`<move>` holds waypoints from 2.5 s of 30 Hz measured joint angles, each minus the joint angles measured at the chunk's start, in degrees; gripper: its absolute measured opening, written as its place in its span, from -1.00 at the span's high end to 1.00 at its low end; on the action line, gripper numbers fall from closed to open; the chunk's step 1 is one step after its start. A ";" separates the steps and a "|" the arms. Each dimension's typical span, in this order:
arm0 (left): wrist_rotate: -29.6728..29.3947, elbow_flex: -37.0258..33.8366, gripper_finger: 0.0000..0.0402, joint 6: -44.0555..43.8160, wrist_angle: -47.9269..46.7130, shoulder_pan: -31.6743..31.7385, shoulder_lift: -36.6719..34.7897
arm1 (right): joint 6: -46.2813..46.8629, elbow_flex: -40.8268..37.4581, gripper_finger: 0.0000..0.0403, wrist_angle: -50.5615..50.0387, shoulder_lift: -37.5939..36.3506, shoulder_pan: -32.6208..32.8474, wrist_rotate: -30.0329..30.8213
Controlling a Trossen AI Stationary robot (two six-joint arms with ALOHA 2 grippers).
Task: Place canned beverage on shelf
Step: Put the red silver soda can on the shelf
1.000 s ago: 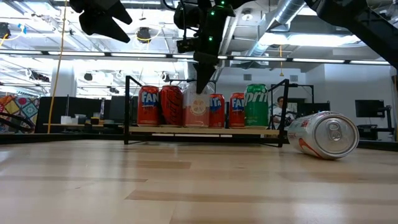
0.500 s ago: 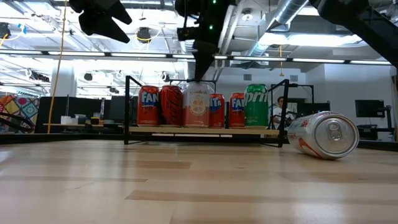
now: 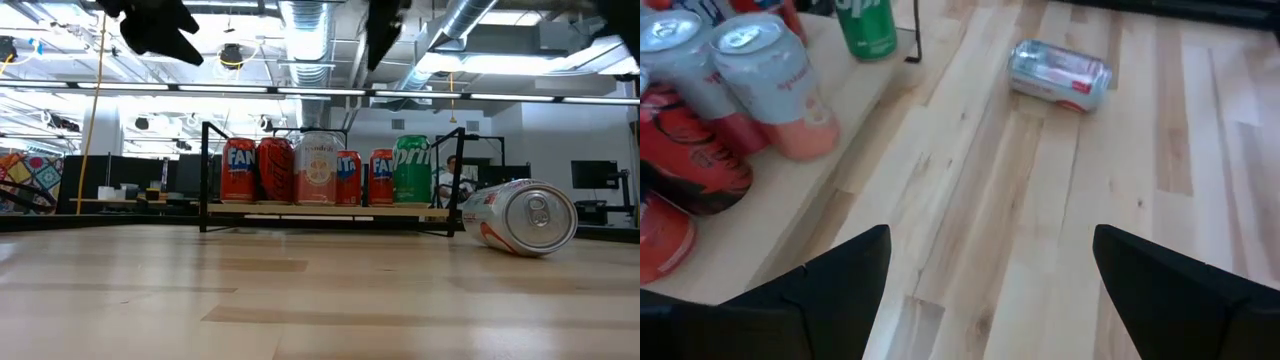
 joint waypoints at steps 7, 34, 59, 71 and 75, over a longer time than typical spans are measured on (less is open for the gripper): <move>-1.18 -6.26 -0.66 -2.67 4.45 -2.28 0.01 | 17.88 -19.49 -0.57 0.58 -12.83 13.98 5.31; 1.39 -19.23 -0.66 -0.24 34.20 -2.34 4.14 | -13.80 -58.10 -0.58 24.47 -19.61 31.61 18.63; 1.64 -19.15 -0.66 -1.71 36.77 -2.34 10.25 | -30.90 -57.94 -0.50 31.74 -2.39 24.04 10.51; -1.53 -19.15 -0.66 -3.75 37.22 -2.34 10.25 | 5.34 -62.75 -0.21 66.32 -11.44 23.94 14.36; -1.53 -19.15 -0.66 -5.18 37.13 -2.35 10.25 | 11.84 -70.79 -0.21 81.43 -18.13 24.12 22.55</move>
